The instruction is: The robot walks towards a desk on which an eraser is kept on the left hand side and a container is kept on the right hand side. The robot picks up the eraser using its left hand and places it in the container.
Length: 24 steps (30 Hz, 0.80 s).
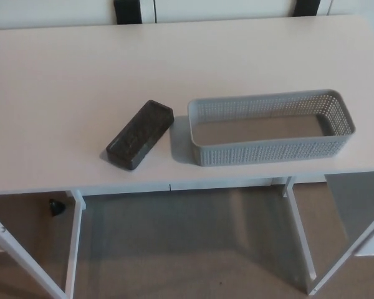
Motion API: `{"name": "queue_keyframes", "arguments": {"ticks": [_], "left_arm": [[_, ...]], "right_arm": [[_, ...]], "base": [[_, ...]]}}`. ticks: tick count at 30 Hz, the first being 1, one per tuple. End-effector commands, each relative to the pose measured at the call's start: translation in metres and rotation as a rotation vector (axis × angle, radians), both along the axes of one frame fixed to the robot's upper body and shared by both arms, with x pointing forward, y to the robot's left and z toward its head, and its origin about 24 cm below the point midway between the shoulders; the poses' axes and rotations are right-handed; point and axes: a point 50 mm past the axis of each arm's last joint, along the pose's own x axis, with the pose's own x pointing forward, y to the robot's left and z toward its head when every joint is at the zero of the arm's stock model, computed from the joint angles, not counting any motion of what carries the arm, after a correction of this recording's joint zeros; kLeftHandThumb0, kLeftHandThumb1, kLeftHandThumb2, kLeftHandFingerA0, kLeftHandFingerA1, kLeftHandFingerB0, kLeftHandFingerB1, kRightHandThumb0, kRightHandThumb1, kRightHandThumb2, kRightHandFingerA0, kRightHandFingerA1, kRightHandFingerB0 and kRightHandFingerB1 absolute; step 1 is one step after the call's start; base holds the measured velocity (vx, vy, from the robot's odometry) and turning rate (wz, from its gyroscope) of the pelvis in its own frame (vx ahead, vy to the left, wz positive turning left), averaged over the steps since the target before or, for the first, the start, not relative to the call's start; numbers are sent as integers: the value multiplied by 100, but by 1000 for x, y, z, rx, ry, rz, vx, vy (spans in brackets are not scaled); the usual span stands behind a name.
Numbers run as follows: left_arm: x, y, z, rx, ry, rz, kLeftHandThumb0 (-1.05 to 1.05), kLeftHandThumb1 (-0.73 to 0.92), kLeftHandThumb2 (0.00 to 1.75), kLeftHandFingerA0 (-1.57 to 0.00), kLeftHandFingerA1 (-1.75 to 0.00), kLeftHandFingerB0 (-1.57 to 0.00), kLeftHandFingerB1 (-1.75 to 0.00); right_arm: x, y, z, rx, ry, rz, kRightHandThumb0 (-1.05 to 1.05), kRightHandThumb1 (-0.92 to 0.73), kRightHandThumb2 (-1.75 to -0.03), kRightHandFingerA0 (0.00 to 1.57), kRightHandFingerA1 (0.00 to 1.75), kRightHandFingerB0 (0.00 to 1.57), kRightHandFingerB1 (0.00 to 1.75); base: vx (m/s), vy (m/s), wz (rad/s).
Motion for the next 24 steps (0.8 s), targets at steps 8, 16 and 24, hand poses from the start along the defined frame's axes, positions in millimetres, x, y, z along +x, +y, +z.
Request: {"name": "queue_keyframes", "arguments": {"ticks": [8, 16, 24], "left_arm": [[30, -82, 250, -472, -732, -853, -58, 62, 59, -41, -36, -31, -31], [84, -74, 288, -325, -1180, -513, -41, 64, 59, -40, -34, -31, -30], [162, -59, 288, 145, -1207, -195, -27, 33, 89, -7, -52, -7, -49]], "right_arm": [[6, -4, 7, 3, -20, 19, -38, -48, -54, 67, 53, 52, 45], [5, -6, 4, -25, -22, 28, -27, -49, -54, 67, 54, 51, 46], [7, -5, 5, -34, -7, 25, -26, -51, -55, 67, 52, 51, 45]], "base": [[0, 0, 0], [0, 0, 0], [0, 0, 0]]}}
